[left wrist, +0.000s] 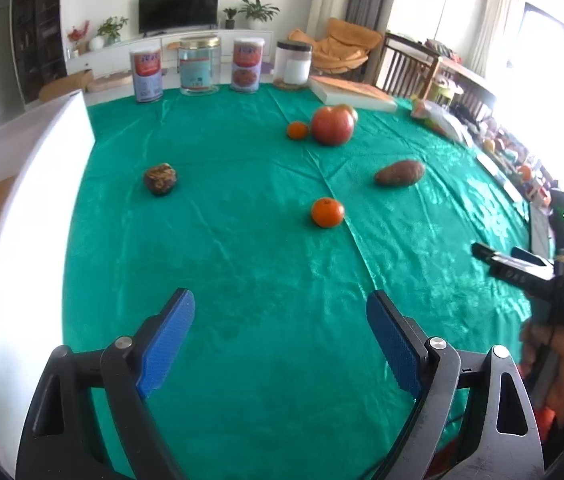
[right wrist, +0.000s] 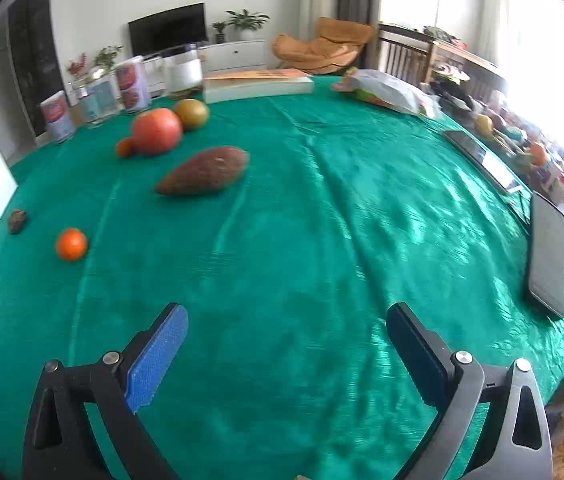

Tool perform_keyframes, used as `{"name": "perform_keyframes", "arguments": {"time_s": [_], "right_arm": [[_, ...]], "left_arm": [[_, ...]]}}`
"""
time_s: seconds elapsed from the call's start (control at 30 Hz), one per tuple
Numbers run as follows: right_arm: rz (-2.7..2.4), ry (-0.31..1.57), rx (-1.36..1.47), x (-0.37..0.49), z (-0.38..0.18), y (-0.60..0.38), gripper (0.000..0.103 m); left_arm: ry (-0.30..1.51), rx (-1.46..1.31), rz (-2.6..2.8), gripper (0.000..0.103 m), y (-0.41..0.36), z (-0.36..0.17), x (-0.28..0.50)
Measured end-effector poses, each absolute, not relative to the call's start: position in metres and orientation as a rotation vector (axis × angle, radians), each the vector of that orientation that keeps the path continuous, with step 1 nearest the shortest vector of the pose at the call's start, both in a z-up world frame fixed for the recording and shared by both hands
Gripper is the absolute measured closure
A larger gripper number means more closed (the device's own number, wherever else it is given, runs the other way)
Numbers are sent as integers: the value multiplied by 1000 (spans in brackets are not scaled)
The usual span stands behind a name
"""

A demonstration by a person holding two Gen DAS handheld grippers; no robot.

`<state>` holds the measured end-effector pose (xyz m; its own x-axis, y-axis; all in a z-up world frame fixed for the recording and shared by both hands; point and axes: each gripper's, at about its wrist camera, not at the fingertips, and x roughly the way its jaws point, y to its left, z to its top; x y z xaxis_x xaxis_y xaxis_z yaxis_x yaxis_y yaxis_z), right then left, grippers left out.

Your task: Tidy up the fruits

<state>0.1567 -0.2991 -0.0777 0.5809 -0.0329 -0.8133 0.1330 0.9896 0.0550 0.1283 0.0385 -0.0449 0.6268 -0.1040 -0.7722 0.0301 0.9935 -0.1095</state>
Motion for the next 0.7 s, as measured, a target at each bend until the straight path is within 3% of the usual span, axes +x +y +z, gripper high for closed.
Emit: {"name": "perform_keyframes", "arguments": {"time_s": [0.07, 0.33, 0.7], "right_arm": [[-122, 942, 213, 162, -80, -319, 4], [-239, 946, 138, 176, -96, -330, 4], [-296, 959, 142, 182, -111, -335, 0]], "left_arm": [[889, -61, -36, 14, 34, -65, 142], [913, -8, 67, 13, 47, -109, 170], [931, -26, 64, 5, 48, -114, 177]]}}
